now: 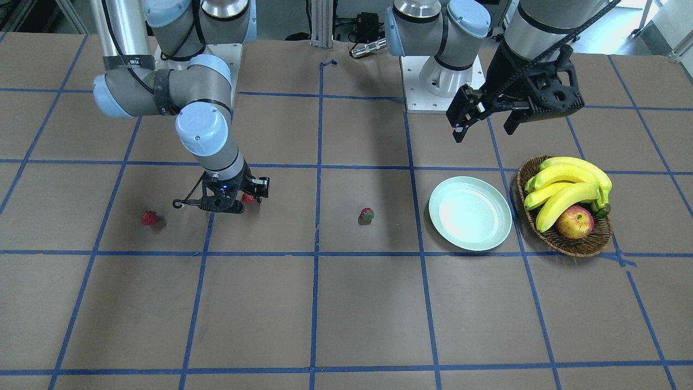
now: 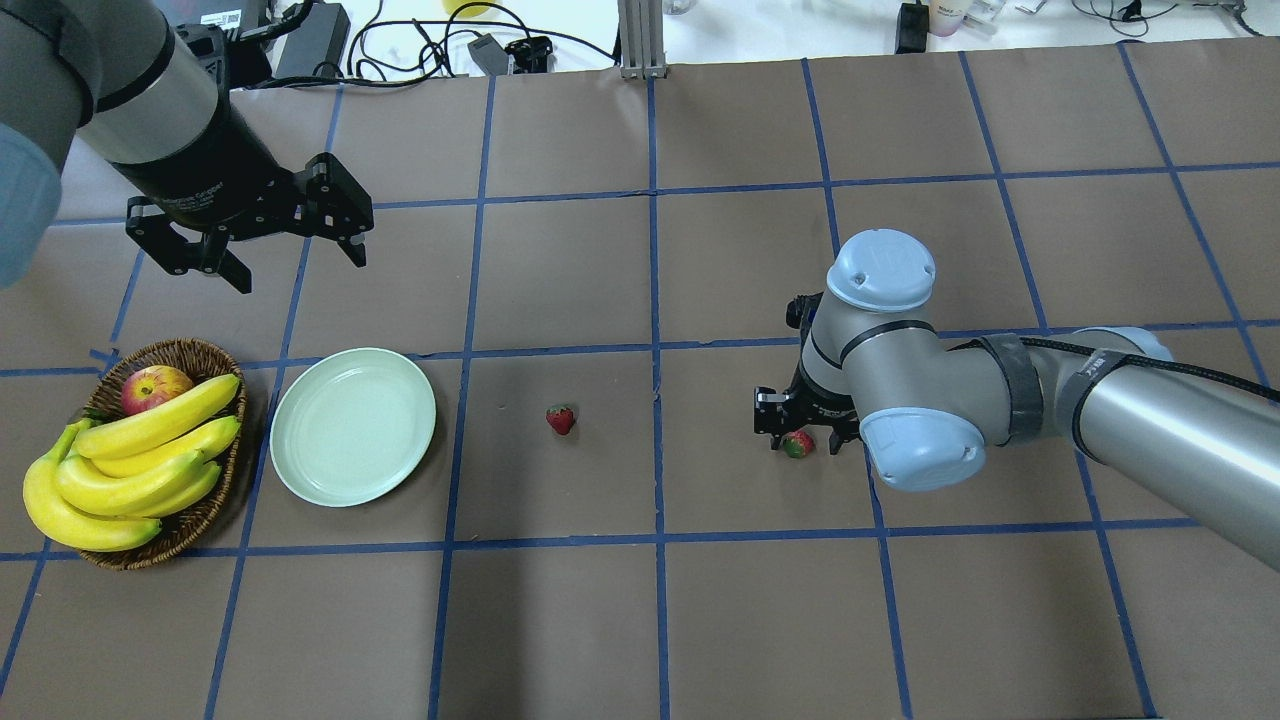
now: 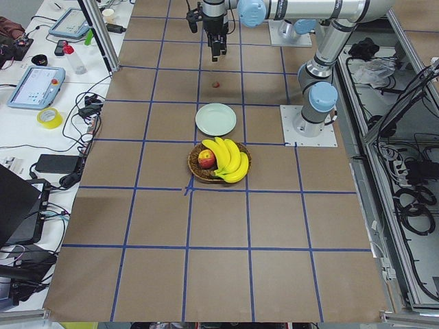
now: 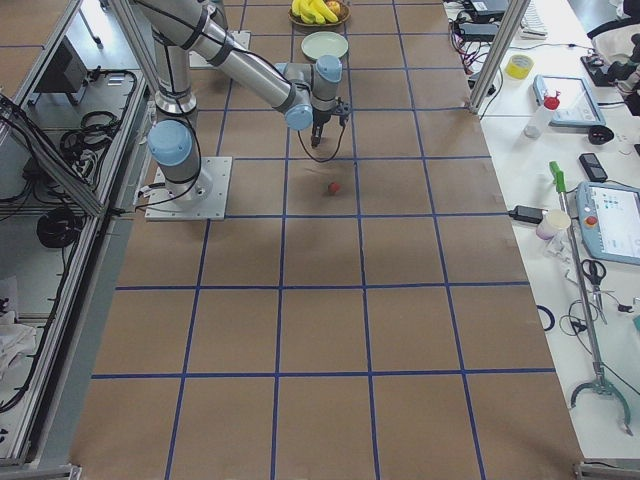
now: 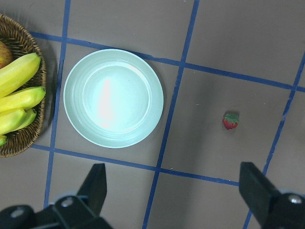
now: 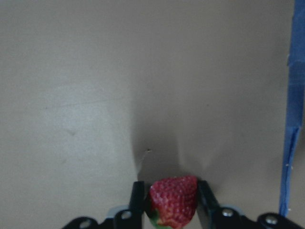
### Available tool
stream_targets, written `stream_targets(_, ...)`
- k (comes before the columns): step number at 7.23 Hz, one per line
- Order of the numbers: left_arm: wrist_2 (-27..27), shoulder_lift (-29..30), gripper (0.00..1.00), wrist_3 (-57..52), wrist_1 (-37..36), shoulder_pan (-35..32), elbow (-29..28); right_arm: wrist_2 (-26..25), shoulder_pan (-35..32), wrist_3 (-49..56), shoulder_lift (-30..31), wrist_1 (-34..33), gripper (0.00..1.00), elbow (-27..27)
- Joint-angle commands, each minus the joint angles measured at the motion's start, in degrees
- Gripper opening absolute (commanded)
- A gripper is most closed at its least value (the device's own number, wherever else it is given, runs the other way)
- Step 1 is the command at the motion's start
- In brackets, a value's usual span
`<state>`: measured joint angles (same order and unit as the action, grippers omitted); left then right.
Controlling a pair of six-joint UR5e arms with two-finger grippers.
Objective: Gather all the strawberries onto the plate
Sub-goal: 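Move the right gripper to the next strawberry and grasp it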
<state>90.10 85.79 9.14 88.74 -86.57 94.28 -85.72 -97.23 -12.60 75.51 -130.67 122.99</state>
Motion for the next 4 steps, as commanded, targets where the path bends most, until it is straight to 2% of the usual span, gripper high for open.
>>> stream_targets(1, -0.4, 0.1, 1.00, 0.1, -0.1, 0.0, 0.0, 1.2, -0.4, -0.5, 0.1, -0.3, 0.02, -1.5)
stream_targets(2, -0.1, 0.0, 1.00, 0.0, -0.1, 0.0, 0.0, 7.4, -1.9, -3.3, 0.0, 0.5, 0.01, -4.2)
stream_targets(3, 0.0, 0.0, 1.00, 0.0, -0.1, 0.0, 0.0, 11.6, -5.6, -8.4, -2.2, 1.3, 0.01, -8.7)
stream_targets(4, 0.0, 0.1, 1.00, 0.0, -0.1, 0.0, 0.0, 11.2, -10.7, -13.5, -6.0, 1.1, 0.01, -14.0)
